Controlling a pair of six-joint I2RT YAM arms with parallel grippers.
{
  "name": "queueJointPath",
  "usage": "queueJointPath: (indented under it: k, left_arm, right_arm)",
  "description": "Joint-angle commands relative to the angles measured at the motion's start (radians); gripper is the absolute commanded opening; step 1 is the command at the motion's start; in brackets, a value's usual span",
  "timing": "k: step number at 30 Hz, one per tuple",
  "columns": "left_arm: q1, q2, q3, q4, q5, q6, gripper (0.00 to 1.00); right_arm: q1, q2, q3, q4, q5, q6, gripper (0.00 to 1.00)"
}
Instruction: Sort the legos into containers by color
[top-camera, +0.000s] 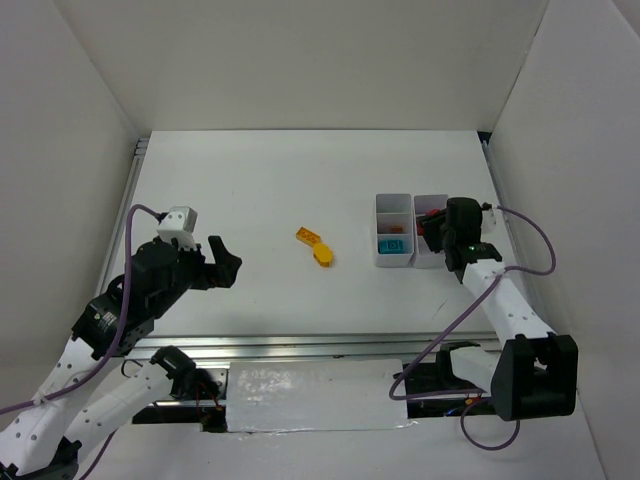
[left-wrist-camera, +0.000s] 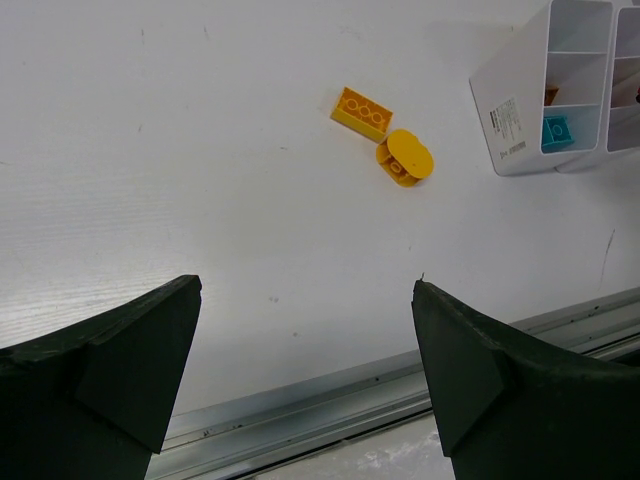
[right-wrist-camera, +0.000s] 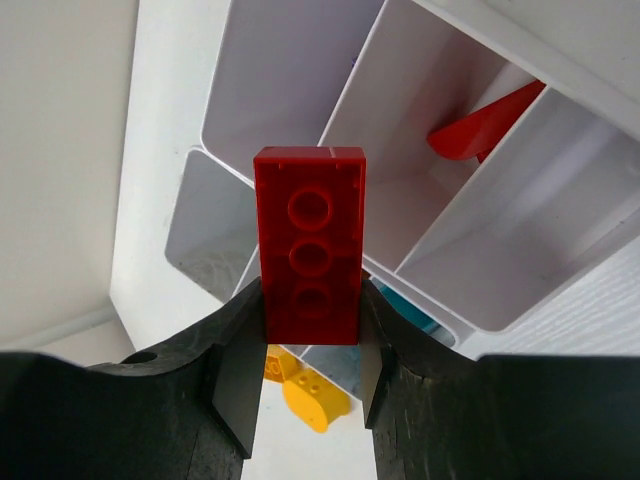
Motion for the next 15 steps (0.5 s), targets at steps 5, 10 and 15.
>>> queueJointPath:
  k: [5, 10, 15]
  left_arm:
    - [-0.005, 0.000, -0.003, 0.035, 0.011, 0.012, 1.00]
    - [-0.005, -0.003, -0.003, 0.036, 0.011, 0.012, 1.00]
    - [-0.007, -0.002, -0.003, 0.038, 0.016, 0.015, 1.00]
  right_arm:
    - [-0.017, 0.050, 0.021, 0.077, -0.013, 0.065, 0.36]
    - [-0.023, 0.052, 0.021, 0.081, -0.004, 0.071, 0.36]
    - [-0.031, 0.038, 0.026, 0.061, 0.014, 0.066, 0.49]
